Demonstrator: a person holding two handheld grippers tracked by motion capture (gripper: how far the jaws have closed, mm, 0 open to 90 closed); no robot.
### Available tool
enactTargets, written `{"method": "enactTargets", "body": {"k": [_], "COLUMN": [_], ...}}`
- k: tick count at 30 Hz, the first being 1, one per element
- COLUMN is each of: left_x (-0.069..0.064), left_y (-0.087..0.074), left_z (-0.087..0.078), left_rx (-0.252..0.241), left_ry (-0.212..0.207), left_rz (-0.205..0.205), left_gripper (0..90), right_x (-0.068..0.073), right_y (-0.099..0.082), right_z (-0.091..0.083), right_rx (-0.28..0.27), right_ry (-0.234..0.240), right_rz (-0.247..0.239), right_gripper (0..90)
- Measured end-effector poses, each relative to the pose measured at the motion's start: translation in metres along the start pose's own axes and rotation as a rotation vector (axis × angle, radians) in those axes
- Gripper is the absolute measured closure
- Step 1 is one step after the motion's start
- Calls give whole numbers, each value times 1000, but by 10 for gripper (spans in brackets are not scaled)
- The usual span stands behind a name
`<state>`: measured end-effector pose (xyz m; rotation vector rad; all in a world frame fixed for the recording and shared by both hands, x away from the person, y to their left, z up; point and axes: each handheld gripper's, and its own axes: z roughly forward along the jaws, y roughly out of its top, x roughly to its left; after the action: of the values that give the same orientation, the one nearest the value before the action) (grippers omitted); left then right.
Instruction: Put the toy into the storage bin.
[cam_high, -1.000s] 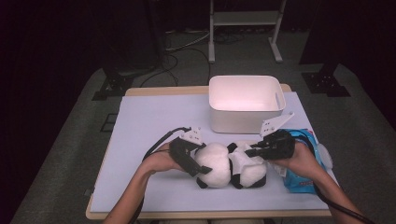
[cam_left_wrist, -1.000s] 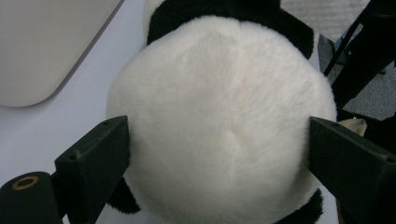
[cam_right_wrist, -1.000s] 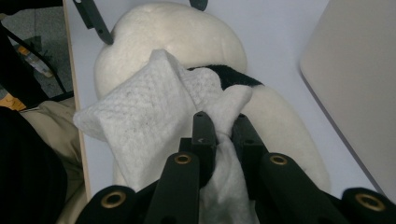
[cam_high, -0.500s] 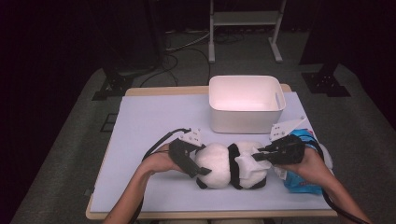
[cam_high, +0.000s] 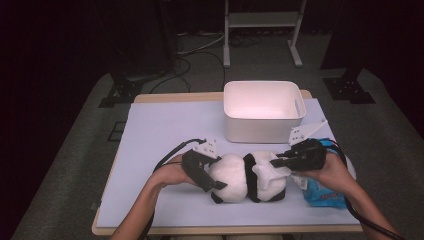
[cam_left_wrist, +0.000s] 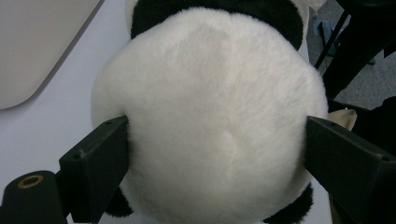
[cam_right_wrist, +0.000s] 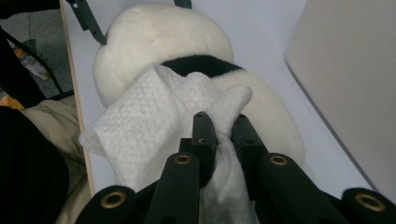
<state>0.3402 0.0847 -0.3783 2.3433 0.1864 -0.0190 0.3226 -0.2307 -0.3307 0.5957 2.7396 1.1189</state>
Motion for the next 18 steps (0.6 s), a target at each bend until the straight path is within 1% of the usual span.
{"method": "enactTargets", "body": {"k": [3,8,10,12,14,18], "left_x": [0,-1,-1,0,0,0], "left_y": [0,-1,-2,-3,-3,-2], "left_z": [0,-1,-1,-2,-3,-7], "left_rx": [1,-1,-4,-3,-5,-17], "left_ry": [-1,-3,-2,-2,-3,-10], "left_rz": [9,9,8,7,2,-6], "left_gripper": [97,99,99,98,97,97], "right_x": [-2,-10,-13,-14,-11,-6], "right_y": [8,22,26,28,28,22], "right_z": [5,19,24,28,31,32], "right_rx": [10,31,31,35,44,35], "right_ry": [6,12,15,21,30,42], "right_rz": [-12,-26,-24,-23,-28,-28], "right_gripper": [814,811,811,812,812,815]}}
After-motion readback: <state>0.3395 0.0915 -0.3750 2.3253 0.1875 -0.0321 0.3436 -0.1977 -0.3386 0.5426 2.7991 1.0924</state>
